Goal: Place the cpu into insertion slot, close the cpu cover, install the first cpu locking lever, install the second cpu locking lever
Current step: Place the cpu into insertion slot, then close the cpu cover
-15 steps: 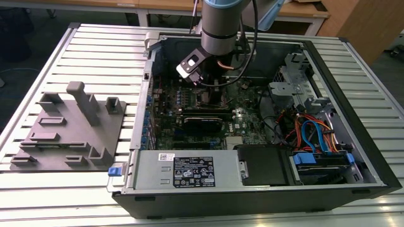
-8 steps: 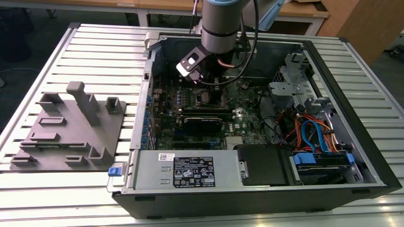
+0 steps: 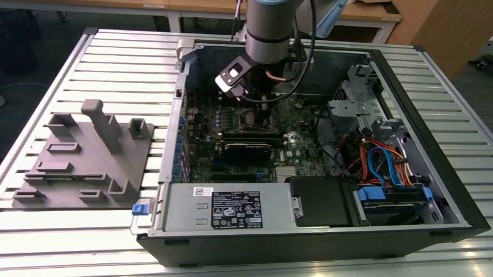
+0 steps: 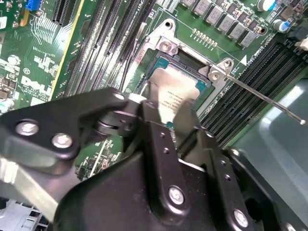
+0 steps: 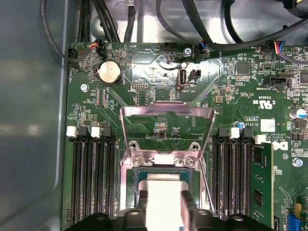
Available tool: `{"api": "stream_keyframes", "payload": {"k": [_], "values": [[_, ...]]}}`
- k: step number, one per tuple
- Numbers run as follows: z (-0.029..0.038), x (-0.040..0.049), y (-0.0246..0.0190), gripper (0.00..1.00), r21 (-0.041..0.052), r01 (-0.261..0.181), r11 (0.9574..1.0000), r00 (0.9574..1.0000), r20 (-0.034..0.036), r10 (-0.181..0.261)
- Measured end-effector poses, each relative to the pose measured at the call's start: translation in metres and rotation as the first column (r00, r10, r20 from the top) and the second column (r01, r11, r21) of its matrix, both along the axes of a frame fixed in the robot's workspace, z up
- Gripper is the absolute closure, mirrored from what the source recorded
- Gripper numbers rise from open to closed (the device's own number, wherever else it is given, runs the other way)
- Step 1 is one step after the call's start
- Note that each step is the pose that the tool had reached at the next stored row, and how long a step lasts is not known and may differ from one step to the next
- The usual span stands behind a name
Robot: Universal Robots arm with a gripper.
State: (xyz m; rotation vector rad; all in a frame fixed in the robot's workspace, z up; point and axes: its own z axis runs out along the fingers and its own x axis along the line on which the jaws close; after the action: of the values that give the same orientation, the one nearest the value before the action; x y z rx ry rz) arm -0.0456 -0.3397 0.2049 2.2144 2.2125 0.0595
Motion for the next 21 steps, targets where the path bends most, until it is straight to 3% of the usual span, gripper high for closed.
{"api": "stream_keyframes", "payload": {"k": [4,5,7,21], "values": [[0.0017,0.0,0.0,0.76,0.0,0.0,1.0,1.0,0.0,0.0],[0.0019,0.0,0.0001,0.76,0.0002,0.0,1.0,1.0,0.0001,0.0],[0.0026,0.0,0.0,0.88,0.0,0.0,1.0,1.0,0.0,0.0],[0.0055,0.0,-0.0001,0.9,-0.0004,0.0,1.0,1.0,-0.0003,0.0]]}}
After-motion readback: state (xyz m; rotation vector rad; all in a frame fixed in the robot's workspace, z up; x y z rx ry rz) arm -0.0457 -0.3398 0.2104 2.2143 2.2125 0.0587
